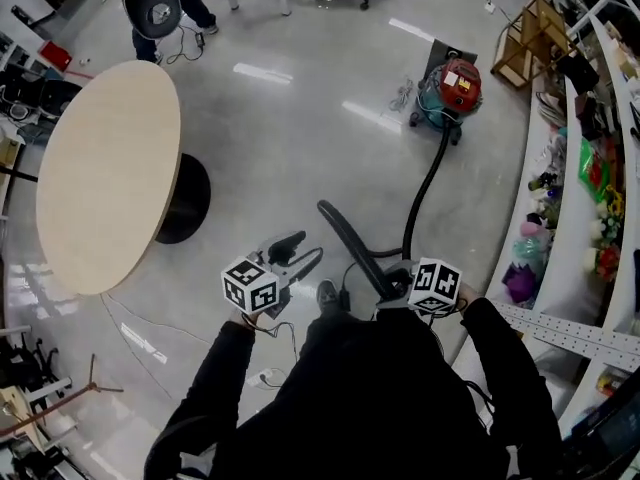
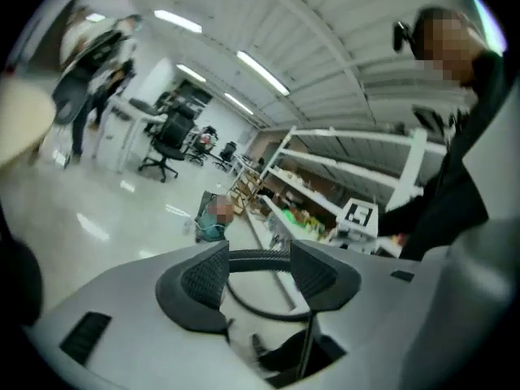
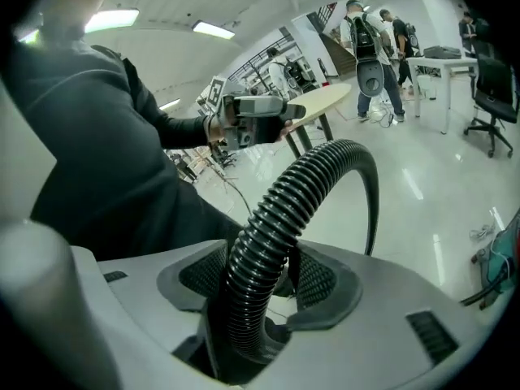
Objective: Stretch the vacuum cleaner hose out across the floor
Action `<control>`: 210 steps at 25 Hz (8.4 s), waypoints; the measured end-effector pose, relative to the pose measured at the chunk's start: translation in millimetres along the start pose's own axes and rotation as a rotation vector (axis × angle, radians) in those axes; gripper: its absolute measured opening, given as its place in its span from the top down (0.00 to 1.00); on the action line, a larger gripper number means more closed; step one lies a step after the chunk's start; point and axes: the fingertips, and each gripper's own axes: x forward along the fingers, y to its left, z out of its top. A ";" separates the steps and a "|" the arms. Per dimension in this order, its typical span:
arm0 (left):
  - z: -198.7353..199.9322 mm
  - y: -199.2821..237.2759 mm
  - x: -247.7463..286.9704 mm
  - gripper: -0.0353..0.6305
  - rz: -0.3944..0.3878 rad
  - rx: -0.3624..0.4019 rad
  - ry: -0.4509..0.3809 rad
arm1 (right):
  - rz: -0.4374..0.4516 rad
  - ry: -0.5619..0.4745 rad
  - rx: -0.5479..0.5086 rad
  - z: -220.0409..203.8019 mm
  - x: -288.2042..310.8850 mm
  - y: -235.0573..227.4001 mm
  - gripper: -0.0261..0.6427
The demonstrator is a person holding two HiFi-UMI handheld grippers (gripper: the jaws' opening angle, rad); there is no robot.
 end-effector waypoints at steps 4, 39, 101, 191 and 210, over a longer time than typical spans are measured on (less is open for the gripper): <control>-39.5 -7.2 -1.9 0.58 0.047 0.603 0.304 | 0.078 -0.001 0.031 -17.0 -0.2 48.1 0.61; -238.2 -349.8 80.5 0.71 -0.130 1.493 0.598 | -0.815 -0.126 -0.185 -165.4 -84.3 235.6 0.45; -323.9 -430.5 -203.3 0.59 -0.122 1.205 0.279 | -1.288 0.174 -0.212 -111.6 103.2 442.9 0.84; -442.3 -763.2 -500.6 0.62 0.765 1.836 -0.209 | -1.065 -0.441 -0.273 -365.6 225.5 854.0 0.58; -545.3 -642.0 -610.5 0.56 0.785 1.698 -0.159 | -0.825 -0.354 -0.082 -226.4 368.3 857.2 0.79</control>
